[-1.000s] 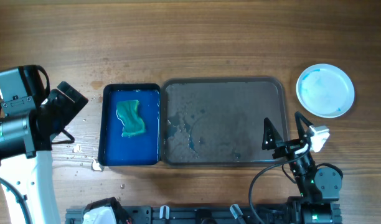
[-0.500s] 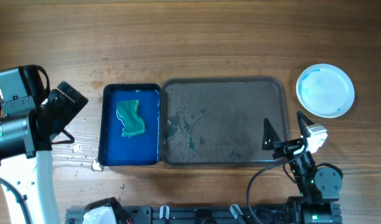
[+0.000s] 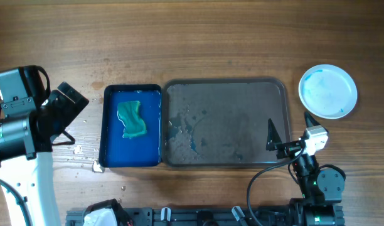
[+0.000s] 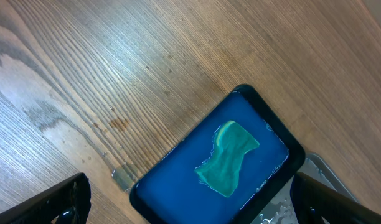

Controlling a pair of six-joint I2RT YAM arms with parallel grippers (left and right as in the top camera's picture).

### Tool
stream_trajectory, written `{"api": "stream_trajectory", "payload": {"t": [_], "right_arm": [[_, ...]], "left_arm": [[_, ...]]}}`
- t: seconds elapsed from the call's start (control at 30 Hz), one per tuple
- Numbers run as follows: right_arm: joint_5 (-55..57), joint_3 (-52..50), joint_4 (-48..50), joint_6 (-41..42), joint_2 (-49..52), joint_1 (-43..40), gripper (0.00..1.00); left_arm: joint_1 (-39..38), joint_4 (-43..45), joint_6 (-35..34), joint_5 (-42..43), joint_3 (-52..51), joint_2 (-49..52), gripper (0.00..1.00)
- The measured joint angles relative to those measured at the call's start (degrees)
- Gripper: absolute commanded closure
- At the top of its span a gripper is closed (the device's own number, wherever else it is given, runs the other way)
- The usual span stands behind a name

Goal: Clean dirty plates on tray and stack at the side

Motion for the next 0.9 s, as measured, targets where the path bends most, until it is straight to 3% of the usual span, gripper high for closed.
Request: {"api": "stream_trajectory", "payload": {"t": [0.9], "right_arm": [[0.3,0.0,0.0,-1.8,0.0,0.0,0.0]], "left_arm": [[0.0,0.0,0.0,0.0,0.0,0.0,0.0]]}}
